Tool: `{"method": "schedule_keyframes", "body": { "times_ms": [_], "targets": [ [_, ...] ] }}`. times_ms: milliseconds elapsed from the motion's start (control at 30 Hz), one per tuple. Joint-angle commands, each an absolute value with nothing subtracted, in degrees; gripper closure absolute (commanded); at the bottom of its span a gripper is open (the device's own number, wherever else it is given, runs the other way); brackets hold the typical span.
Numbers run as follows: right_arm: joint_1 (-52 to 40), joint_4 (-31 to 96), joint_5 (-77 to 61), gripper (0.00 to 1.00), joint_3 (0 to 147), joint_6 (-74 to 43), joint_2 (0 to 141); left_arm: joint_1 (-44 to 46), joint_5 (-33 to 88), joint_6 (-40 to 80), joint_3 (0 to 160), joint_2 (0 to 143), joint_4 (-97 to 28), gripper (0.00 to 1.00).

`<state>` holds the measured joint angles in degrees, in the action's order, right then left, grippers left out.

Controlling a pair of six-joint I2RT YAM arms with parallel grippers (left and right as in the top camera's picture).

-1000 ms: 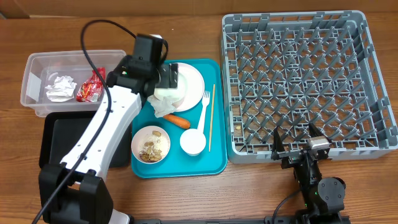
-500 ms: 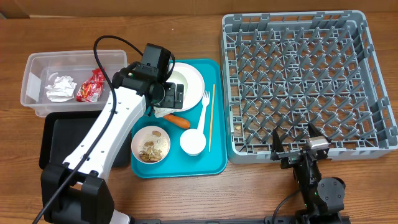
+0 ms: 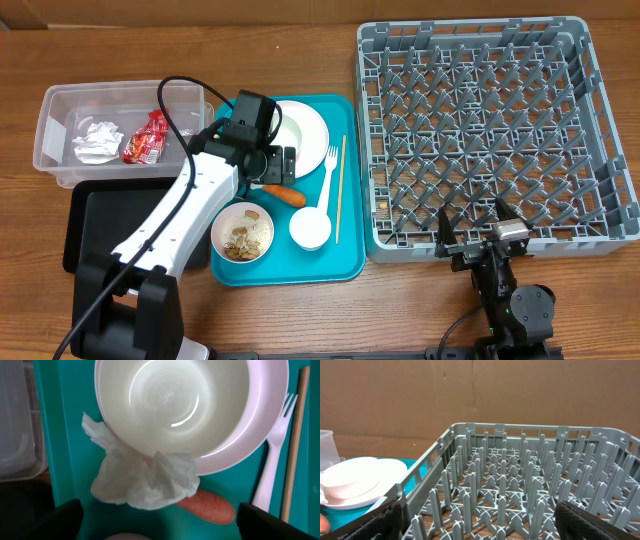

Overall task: Sort waste into correct bins and load items into the dishwasher
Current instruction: 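Reach the left gripper back to the tissue under the plate and grasp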

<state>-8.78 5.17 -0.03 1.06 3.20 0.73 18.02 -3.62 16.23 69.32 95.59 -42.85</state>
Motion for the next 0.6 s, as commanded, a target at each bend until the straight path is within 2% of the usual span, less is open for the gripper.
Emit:
{"method": "schedule_keyframes", "body": {
  "times_ms": [0,233,567],
  "targets": [
    [-9.3,4.8,-0.1,0.00,0.4,3.0,0.2,18.0,-3.2,17.0,66.4,95.4,-39.4,0.00],
    [-9.3,4.8,-0.1,0.00,0.4,3.0,0.2,18.0,-3.2,17.0,63.2,95.4,-33.7,0.00],
    [-9.3,4.8,-0.1,0.00,0.4,3.0,0.2,18.0,-3.2,16.9,61.8,95.4,-31.6,0.00]
  ]
}}
